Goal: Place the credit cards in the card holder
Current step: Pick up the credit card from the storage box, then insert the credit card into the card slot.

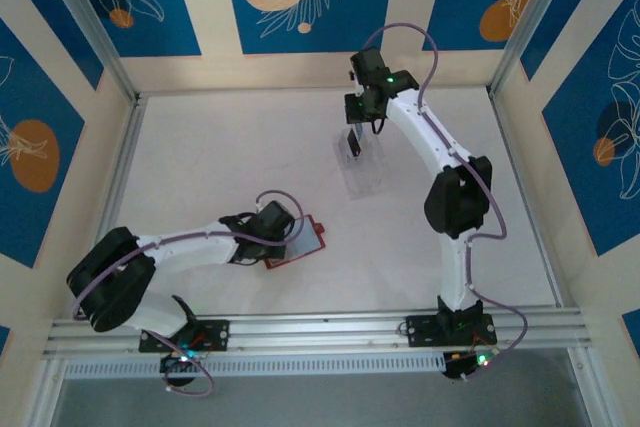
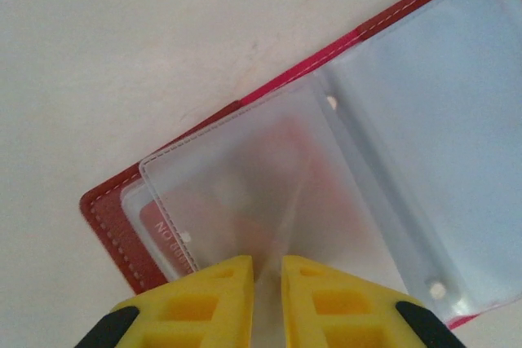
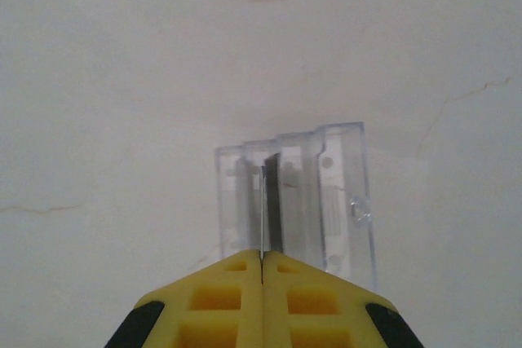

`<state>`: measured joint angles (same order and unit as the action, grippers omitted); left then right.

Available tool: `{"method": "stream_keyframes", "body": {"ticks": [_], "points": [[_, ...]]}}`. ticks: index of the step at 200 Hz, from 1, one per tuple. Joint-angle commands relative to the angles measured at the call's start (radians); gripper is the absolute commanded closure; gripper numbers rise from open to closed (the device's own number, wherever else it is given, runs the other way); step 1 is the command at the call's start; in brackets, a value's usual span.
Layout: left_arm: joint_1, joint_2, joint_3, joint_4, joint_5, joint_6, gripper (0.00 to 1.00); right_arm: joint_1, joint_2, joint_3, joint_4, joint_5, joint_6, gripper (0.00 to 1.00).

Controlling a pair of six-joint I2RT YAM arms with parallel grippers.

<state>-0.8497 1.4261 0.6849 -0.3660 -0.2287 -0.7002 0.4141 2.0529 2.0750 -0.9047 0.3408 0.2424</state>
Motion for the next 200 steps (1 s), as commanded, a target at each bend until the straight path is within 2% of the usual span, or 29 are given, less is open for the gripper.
{"method": "stream_keyframes", "body": {"ticks": [1, 25, 80, 148, 200], "points": [[-0.014, -0.009, -0.010, -0.083, -0.006, 0.003, 0.83, 0.032, -0.076, -0.067, 0.029, -0.016, 0.016, 1.00], [-0.014, -0.022, -0.025, -0.082, -0.003, -0.001, 0.83, 0.074, -0.149, -0.171, 0.070, -0.076, 0.042, 1.00], [-0.014, -0.032, -0.043, -0.087, -0.010, -0.003, 0.83, 0.149, -0.282, -0.532, 0.312, -0.373, 0.167, 1.00], [-0.014, -0.019, -0.072, -0.070, 0.003, -0.008, 0.84, 0.202, -0.309, -0.902, 0.724, -0.650, 0.331, 1.00], [-0.014, -0.019, -0.079, -0.073, 0.003, -0.004, 0.84, 0.250, -0.265, -1.041, 0.992, -0.742, 0.438, 1.00]]}}
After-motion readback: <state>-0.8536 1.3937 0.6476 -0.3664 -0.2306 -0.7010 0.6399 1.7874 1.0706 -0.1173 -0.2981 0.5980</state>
